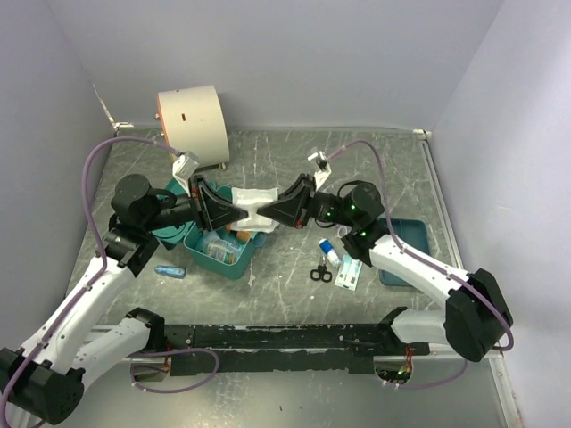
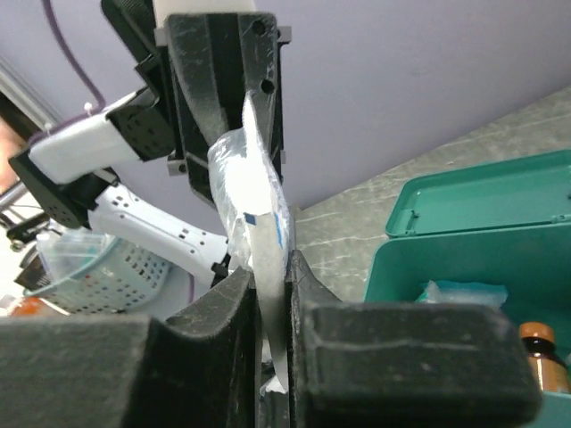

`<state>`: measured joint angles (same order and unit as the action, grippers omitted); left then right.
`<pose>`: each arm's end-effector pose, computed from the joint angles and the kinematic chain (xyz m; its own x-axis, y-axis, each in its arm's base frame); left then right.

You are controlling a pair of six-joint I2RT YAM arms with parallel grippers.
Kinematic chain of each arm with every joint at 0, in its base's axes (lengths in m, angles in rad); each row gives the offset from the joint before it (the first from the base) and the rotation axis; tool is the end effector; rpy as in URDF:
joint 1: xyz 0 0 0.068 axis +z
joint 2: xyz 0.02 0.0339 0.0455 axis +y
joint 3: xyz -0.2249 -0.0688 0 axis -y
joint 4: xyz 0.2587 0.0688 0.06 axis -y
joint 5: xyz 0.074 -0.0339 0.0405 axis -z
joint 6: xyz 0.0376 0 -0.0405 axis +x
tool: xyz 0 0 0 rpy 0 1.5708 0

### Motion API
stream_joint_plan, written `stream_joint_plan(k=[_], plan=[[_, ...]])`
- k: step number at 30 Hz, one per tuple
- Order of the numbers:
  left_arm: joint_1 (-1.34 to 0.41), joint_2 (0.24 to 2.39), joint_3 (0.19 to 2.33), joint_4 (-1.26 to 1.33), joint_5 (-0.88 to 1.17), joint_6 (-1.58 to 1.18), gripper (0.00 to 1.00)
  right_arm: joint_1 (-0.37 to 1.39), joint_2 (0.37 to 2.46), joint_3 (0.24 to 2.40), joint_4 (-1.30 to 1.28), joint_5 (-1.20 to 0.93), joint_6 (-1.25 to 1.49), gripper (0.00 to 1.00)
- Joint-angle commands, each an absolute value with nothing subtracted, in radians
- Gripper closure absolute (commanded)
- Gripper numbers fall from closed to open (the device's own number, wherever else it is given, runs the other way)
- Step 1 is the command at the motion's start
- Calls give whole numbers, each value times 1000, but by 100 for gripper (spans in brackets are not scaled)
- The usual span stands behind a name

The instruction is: Organize the medicine kit

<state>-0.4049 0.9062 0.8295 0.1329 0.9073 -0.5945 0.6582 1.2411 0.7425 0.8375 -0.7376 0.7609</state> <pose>0.2097 -0.1221 0.3360 -0.4981 -0.1618 -0.8519 0.8289 0.1999 -0.5225 0.2212 0.2030 0.2891 -0.4677 0.2835 -0.8372 -0.8726 0.0028 0.4884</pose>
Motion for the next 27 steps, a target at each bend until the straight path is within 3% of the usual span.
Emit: stream_joint_plan(k=[1, 6, 12, 17, 27], plan=[[-410, 840, 852, -77, 765, -381, 66, 658, 1275, 866, 654, -774, 755, 94], [-410, 726, 810, -228, 287, -278, 41, 654, 1367, 1086, 174, -768, 552, 95], [-410, 554, 764, -219, -168, -314, 35, 661, 1574, 1370, -316, -728, 297, 96], [-410, 491, 808, -273, -303, -341, 33, 698, 1744, 1564, -537, -658, 182, 96], [-410, 530, 885, -322, -327, -299, 36, 805, 2030, 1902, -822, -517, 61, 93]])
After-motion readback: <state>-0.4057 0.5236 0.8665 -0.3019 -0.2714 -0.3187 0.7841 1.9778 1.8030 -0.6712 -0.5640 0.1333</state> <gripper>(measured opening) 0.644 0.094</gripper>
